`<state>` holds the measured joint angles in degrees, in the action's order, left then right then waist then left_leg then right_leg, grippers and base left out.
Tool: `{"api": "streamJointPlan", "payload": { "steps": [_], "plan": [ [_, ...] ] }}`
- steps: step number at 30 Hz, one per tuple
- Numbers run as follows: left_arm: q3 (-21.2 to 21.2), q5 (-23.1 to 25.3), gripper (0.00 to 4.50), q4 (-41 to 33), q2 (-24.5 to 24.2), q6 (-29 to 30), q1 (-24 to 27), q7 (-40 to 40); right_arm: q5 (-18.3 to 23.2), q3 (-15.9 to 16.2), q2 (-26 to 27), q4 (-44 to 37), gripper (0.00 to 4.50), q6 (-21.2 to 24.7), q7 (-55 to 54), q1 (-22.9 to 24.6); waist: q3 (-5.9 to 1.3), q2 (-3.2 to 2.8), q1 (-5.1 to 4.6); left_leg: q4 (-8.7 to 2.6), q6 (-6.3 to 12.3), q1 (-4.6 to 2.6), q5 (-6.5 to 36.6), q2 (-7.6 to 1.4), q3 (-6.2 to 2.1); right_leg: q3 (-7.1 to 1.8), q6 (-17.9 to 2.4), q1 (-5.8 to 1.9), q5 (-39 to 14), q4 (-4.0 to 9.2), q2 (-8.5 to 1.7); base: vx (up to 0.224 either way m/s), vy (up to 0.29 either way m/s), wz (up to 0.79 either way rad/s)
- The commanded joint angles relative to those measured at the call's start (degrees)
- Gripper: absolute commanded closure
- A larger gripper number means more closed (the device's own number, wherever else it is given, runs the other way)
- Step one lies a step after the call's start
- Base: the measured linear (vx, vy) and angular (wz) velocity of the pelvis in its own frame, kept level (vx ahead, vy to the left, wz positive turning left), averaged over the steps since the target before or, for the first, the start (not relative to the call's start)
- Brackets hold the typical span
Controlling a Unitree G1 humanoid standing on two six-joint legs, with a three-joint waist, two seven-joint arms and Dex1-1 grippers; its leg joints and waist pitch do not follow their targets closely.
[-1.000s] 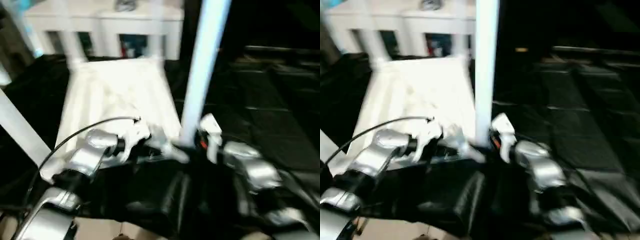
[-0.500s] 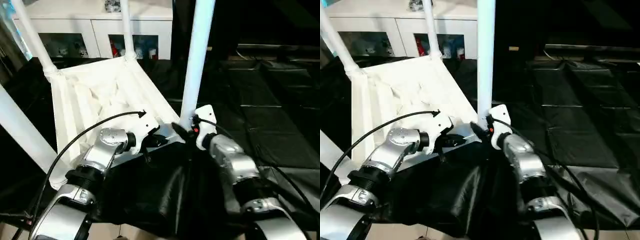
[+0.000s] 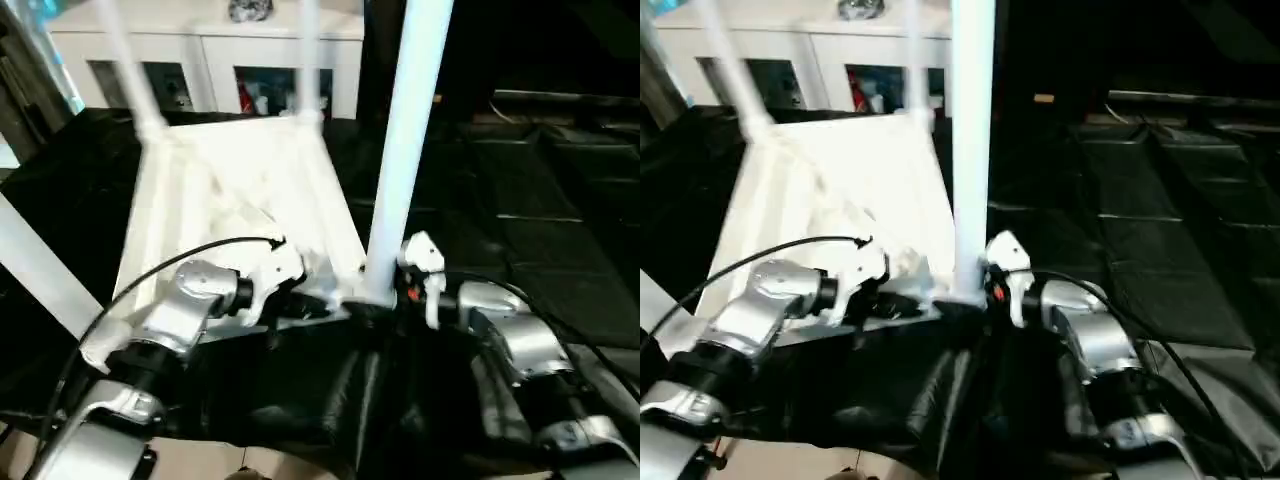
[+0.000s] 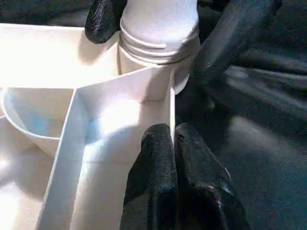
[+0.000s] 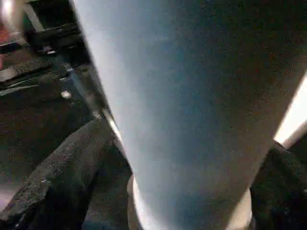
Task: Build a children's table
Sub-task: Rotate leg to tighten
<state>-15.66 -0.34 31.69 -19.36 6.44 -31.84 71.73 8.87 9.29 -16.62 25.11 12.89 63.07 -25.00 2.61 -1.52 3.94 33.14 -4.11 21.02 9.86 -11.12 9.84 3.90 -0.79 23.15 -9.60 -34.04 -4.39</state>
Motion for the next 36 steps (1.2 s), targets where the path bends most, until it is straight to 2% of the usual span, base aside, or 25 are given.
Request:
{"api": "streamJointPlan", "payload": {
  "steps": [1,4,5,11,12,18,20,21,23,25,28,29,31,32,33,34,36],
  "plan": [
    [-0.5,-1.7,4.5,-3.2,0.7,0.0,-0.6,1.2,1.7,3.2,0.6,-2.3,0.43,1.6,4.1,0.4,-3.48,0.22,0.05,-3.85,3.11,-0.49,14.4,-2.15,-0.21,-2.42,-12.4,-2.99,-14.9,4.03,-3.51,0.0,0.0,0.0],
    [-0.6,-2.5,4.5,-4.5,-0.1,1.2,-0.1,3.2,2.3,3.7,-0.2,-3.3,0.65,3.1,5.4,0.7,-3.56,0.24,0.22,-3.72,3.18,-0.47,13.1,-2.08,-0.14,-2.43,-12.8,-2.98,-13.4,3.83,-3.49,0.0,0.0,0.0],
    [-0.7,-2.7,4.5,-4.8,-0.2,1.5,0.1,3.7,2.3,3.8,-0.3,-3.5,0.85,3.5,5.7,0.8,-3.6,0.21,0.32,-3.66,3.27,-0.51,12.9,-2.09,-0.1,-2.43,-12.9,-2.94,-13.1,3.8,-3.5,0.0,0.0,0.0],
    [-1.1,-2.9,4.5,-5.5,-0.6,2.3,0.5,4.6,1.7,4.1,-0.2,-3.5,1.28,3.8,5.5,1.1,-3.52,0.21,0.73,-3.75,2.68,-0.61,13.4,-2.08,-0.09,-2.45,-12.4,-2.79,-14.3,3.97,-3.49,0.0,0.0,0.0],
    [-0.9,-2.5,4.5,-5.3,-0.2,2.5,0.3,3.7,1.3,3.9,0.4,-3.0,1.47,3.0,4.2,1.2,-3.56,0.31,0.76,-3.73,2.62,-0.62,13.4,-2.07,-0.09,-2.46,-12.4,-2.82,-14.4,3.98,-3.52,0.0,0.0,0.0],
    [0.5,-1.2,4.5,-2.3,2.6,2.4,-1.6,-3.3,0.5,2.2,3.6,-0.6,1.8,2.7,-2.3,1.0,-3.33,0.44,0.48,-3.87,1.49,-0.69,15.3,-1.82,-0.23,-2.45,-10.6,-2.71,-19.2,4.55,-3.63,0.0,0.0,0.0],
    [1.3,-0.6,4.5,-0.5,4.6,2.7,-3.1,-7.6,-1.0,0.9,6.5,2.6,1.84,3.4,-9.3,0.0,-3.16,0.33,0.24,-3.98,1.1,-0.74,16.0,-1.73,-0.26,-2.47,-9.9,-2.43,-21.4,4.78,-3.6,0.0,0.0,0.0],
    [1.3,-0.5,4.5,-0.4,4.8,2.7,-3.3,-7.9,-1.2,0.9,6.8,3.0,1.85,3.1,-9.9,-0.1,-3.22,0.48,0.09,-4.06,0.56,-0.77,16.5,-1.61,-0.43,-2.33,-9.4,-2.63,-22.8,4.87,-3.65,0.0,0.0,0.0],
    [1.4,0.6,4.5,1.4,6.5,2.6,-4.8,-11.7,-2.6,-0.4,9.6,6.7,1.86,2.5,-17.3,-1.5,-3.04,0.39,-0.67,-4.12,0.15,-0.76,17.5,-1.52,-0.51,-2.35,-8.9,-2.4,-24.3,5.19,-3.7,0.0,0.0,0.0],
    [1.7,1.5,4.5,3.3,8.3,2.4,-6.4,-15.7,-3.5,-1.8,11.9,9.9,1.86,2.7,-24.1,-3.2,-3.1,-0.02,-1.11,-4.1,-0.24,-0.92,18.2,-1.51,-0.64,-2.32,-8.7,-2.28,-24.9,5.22,-3.64,0.0,0.0,0.0],
    [2.3,2.6,4.5,6.0,10.9,2.2,-8.4,-21.2,-4.5,-3.7,15.2,14.1,1.86,2.7,-33.6,-5.6,-3.14,0.21,-1.53,-4.0,-0.13,-0.99,18.9,-1.34,-0.61,-2.25,-8.4,-2.29,-25.8,5.51,-3.64,0.0,0.0,0.0],
    [2.3,2.7,4.5,6.3,11.5,2.1,-8.7,-22.0,-5.0,-3.6,16.0,15.1,1.86,2.2,-34.7,-6.3,-3.21,-0.19,-1.65,-4.03,-0.01,-0.82,18.2,-1.35,-0.63,-2.32,-8.6,-2.3,-24.6,5.4,-3.65,0.0,0.0,0.0],
    [2.3,2.8,4.5,6.5,11.9,2.1,-8.9,-22.3,-5.4,-3.3,16.5,15.7,1.86,1.8,-35.1,-6.7,-3.34,0.11,-1.78,-3.99,0.45,-0.62,17.3,-1.36,-0.57,-2.31,-9.2,-2.53,-22.0,5.15,-3.48,0.0,0.0,0.0],
    [2.2,2.9,4.5,6.7,12.1,2.0,-8.9,-22.5,-5.8,-3.1,16.9,16.0,1.86,0.9,-35.1,-6.9,-3.44,-0.02,-1.77,-3.92,0.96,-0.52,16.5,-1.41,-0.5,-2.37,-9.9,-2.62,-19.9,4.95,-3.51,0.0,0.0,0.0],
    [2.2,2.7,4.5,6.7,12.2,1.7,-8.8,-21.9,-5.7,-3.2,17.2,16.2,1.52,-2.2,-34.0,-7.1,-3.46,-0.01,-1.78,-3.9,1.18,-0.43,16.3,-1.4,-0.46,-2.37,-10.1,-2.66,-19.1,4.88,-3.5,0.0,0.0,0.0],
    [2.2,2.6,4.5,6.8,12.2,1.1,-8.7,-21.3,-5.0,-3.6,17.3,16.2,1.31,-2.9,-32.1,-7.2,-3.54,-0.06,-1.78,-3.85,1.52,-0.33,15.7,-1.42,-0.42,-2.36,-10.6,-2.77,-17.8,4.72,-3.52,0.0,0.0,0.0],
    [2.0,1.9,4.5,5.9,11.4,0.2,-7.8,-18.9,-3.2,-4.2,16.9,15.1,1.15,-1.4,-28.9,-7.0,-3.53,0.22,-1.79,-3.8,2.23,-0.3,15.3,-1.39,-0.33,-2.35,-11.2,-2.89,-16.8,4.69,-3.44,0.0,0.0,0.0]
  ]
}}
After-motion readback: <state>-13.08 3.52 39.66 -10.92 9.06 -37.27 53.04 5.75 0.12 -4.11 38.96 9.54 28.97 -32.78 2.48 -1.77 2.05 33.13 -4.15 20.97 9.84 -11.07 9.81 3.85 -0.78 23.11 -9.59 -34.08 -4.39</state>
